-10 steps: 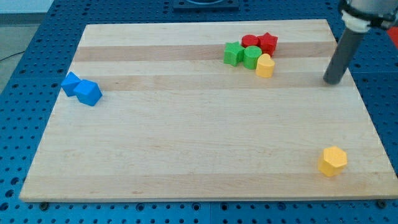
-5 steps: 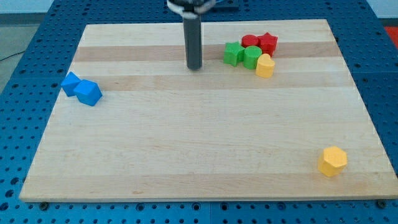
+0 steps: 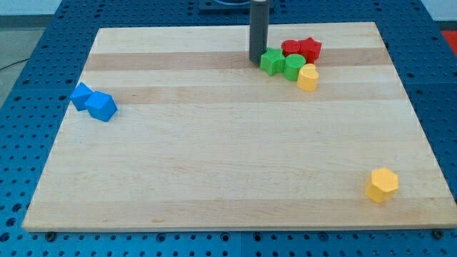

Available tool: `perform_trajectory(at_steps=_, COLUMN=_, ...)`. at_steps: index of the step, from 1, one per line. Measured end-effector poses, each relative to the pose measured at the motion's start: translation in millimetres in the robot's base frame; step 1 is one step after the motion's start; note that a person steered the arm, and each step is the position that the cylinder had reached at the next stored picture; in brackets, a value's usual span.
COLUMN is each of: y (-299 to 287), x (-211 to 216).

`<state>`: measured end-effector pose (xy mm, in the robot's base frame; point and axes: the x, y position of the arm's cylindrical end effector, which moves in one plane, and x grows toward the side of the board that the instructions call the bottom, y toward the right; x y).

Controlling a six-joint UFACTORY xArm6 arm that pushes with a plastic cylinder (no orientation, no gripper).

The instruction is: Adjust the green blocks below the red blocks

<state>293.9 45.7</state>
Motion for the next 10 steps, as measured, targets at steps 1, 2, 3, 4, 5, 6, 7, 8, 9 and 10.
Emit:
perform_trajectory(at_steps=1, y=5, x=0)
perform_trajectory(at_steps=2, y=-4, x=-13)
perform_trajectory(at_steps=3, y=-8, x=-53)
perform_trajectory(at_steps=4, y=-8, x=-53)
perform_trajectory(at_steps=5, y=-15, x=-68)
perform_trajectory(at_steps=6, y=-80, x=-101)
perform_trajectory(at_steps=7, y=-112, x=-100)
perform_trajectory(at_steps=8, y=-193, x=-93)
perform_trajectory(at_steps=9, y=-195, x=-60)
perform_trajectory(at_steps=10, y=-191, x=1)
